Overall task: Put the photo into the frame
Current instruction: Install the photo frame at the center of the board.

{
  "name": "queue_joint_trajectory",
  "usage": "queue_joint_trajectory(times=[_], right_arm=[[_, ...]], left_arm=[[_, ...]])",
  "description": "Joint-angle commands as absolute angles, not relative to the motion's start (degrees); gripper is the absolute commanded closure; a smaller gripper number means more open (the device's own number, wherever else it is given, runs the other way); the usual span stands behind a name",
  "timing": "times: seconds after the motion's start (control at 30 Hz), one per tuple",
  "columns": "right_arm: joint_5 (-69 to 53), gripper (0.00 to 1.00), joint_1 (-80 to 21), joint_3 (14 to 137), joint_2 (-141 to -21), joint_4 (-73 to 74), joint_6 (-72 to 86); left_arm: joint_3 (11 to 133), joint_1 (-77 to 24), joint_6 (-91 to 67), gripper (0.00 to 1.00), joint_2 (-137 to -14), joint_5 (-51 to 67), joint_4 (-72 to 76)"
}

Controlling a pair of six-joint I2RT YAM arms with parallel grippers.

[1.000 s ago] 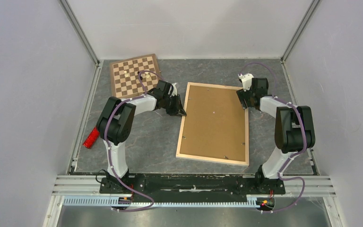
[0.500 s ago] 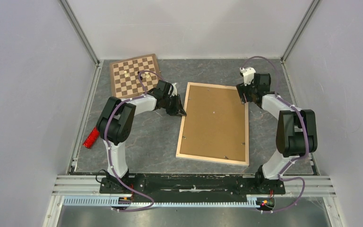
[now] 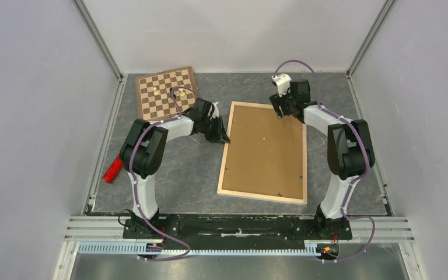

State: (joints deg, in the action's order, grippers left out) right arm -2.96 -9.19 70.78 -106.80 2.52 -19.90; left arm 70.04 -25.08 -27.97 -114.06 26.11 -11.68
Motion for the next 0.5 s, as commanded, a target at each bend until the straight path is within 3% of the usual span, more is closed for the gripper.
queue_joint_trajectory(times=[0.0,0.47], right_arm=[[-2.26,0.28,-12.82,76.82,-110.92,0.46,-20.18],[-0.79,0.28,-18.37,87.7,-121.36,2.23,-21.78]], left_arm=[[69.06,-24.72,-25.58,0.98,-117.77,22.36,-17.91],[69.26,-24.79,-25.07,0.98,-118.12,22.32,-18.45]])
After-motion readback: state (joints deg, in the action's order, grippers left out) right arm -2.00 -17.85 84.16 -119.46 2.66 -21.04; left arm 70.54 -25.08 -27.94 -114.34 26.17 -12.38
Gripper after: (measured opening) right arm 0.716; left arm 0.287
